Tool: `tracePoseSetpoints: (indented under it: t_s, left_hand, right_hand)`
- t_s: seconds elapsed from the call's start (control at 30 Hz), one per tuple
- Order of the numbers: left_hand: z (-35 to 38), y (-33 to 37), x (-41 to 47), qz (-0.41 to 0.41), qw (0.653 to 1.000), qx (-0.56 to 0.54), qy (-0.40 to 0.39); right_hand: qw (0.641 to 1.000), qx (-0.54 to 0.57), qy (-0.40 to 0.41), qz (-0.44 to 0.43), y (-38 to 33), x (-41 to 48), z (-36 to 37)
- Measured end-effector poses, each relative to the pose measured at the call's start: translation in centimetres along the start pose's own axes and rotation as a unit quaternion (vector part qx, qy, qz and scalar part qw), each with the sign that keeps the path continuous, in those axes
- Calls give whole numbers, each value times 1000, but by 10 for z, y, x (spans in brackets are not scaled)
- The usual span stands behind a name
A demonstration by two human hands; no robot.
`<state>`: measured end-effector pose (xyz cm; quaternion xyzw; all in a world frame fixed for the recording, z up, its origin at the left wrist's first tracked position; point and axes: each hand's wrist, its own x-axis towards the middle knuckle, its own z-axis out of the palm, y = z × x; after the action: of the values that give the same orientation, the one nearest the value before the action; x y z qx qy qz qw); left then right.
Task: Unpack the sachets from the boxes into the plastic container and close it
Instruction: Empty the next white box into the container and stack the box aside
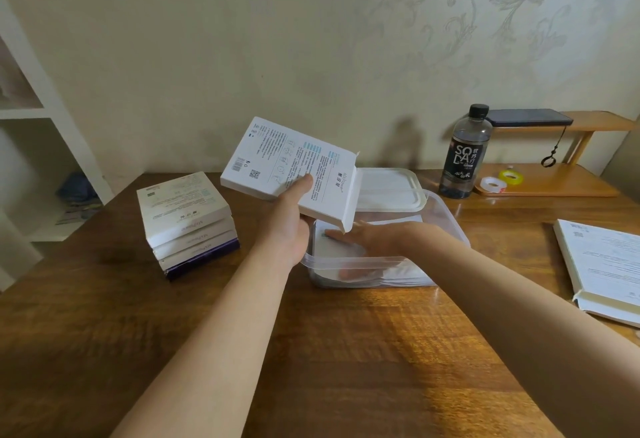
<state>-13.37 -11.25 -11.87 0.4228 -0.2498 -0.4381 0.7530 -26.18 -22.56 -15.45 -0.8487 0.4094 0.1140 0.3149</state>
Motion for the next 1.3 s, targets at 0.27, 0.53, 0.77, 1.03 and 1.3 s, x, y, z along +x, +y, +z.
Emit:
tracePoseSetpoints:
  t_s: [0.27, 0.53, 0.77, 1.03, 1.3]
  left_hand:
    - [25, 13, -7, -60, 995, -64, -44]
    - [99, 4, -21, -144, 974, 33, -171]
    - [208, -42, -44, -191, 955, 93, -208]
    - [280, -143, -69, -164, 949, 195, -186]
    - [289, -198, -69, -135, 902, 348, -216]
  right_hand:
    - [971, 131, 168, -112, 16, -47, -27]
    - [749, 606, 244, -112, 72, -156, -106]
    - [782, 507, 358, -52, 152, -247, -108]
    - [694, 552, 454, 91, 249, -300, -66]
    - [761, 397, 466, 214, 289, -281, -32]
